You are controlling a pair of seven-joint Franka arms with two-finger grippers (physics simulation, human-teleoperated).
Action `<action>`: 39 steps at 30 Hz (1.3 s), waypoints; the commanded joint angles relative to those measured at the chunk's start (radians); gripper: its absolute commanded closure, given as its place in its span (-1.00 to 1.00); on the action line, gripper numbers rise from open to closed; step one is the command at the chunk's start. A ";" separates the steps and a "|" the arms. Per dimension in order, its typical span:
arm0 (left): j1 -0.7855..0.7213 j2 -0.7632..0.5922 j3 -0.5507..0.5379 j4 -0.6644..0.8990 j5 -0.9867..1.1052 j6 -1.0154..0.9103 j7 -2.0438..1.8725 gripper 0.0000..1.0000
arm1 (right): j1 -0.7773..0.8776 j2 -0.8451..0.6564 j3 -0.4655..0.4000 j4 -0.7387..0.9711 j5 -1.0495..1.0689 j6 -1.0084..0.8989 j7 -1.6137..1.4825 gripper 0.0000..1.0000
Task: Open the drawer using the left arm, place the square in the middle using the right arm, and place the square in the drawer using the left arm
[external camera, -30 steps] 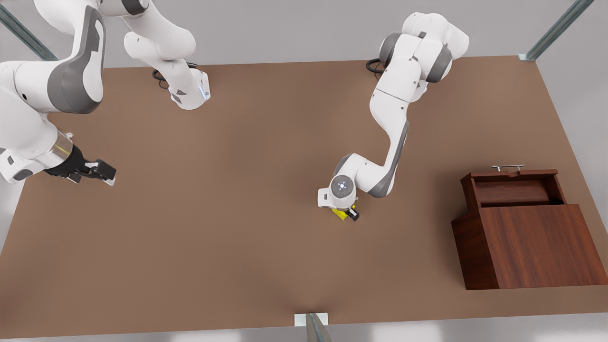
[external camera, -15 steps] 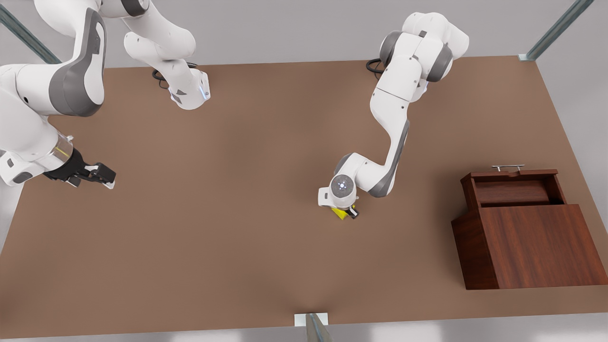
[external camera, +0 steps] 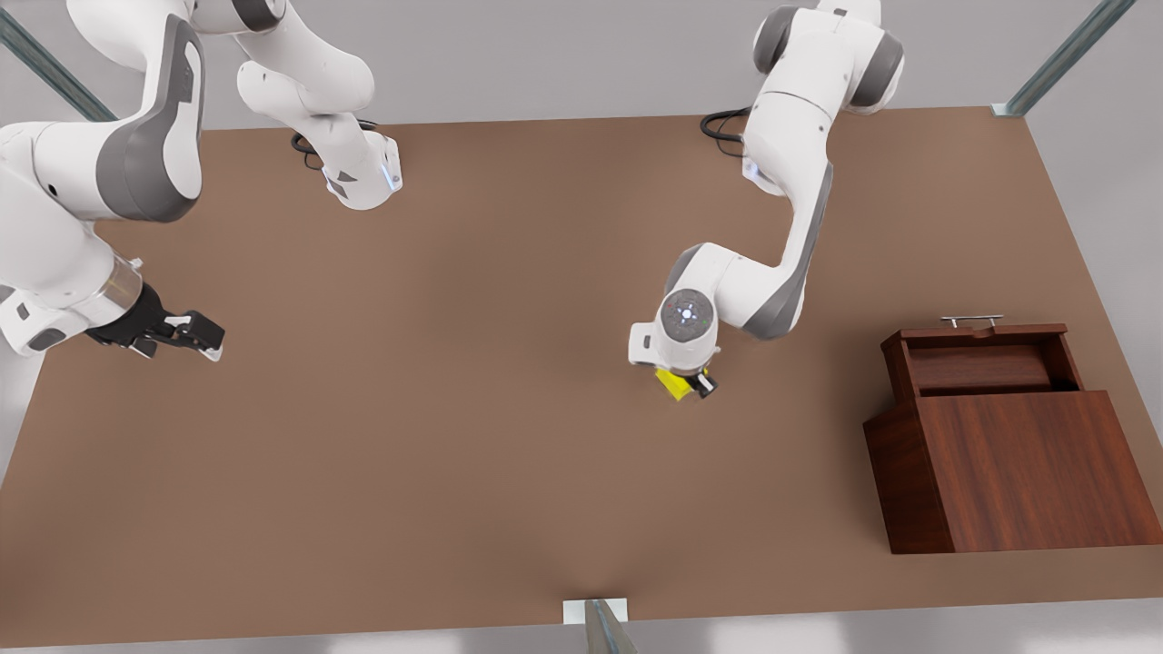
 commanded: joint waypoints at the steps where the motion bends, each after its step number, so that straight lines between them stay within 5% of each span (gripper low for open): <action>1: -0.001 -0.009 0.003 0.001 -0.011 -0.008 0.014 -0.44 | 0.000 0.000 0.000 0.000 0.000 0.000 0.000 -1.00; 9: 0.010 -0.063 0.296 0.009 -0.077 -0.076 0.542 -0.44 | 0.000 0.001 0.002 0.000 -0.003 -0.002 -0.003 -1.00; 20: 0.011 -0.100 0.678 -0.180 -0.175 -0.024 1.036 -0.44 | 0.000 0.001 0.008 0.000 -0.002 -0.006 0.003 -1.00; 32: 0.146 -0.077 0.724 -0.259 -0.180 0.079 1.265 -0.49 | 0.000 0.005 0.008 -0.002 -0.003 -0.006 0.002 -1.00; 33: 0.146 -0.070 0.725 -0.259 -0.180 0.077 1.265 -0.62 | 0.000 0.005 0.008 -0.002 -0.003 -0.006 0.002 -1.00; 34: 0.146 -0.066 0.724 -0.259 -0.180 0.077 1.266 -1.00 | 0.000 0.005 0.008 -0.002 -0.003 -0.006 0.002 -1.00; 39: 0.155 -0.060 0.725 -0.258 -0.181 0.073 1.263 -1.00 | 0.000 0.005 0.011 -0.002 -0.003 -0.009 0.002 -1.00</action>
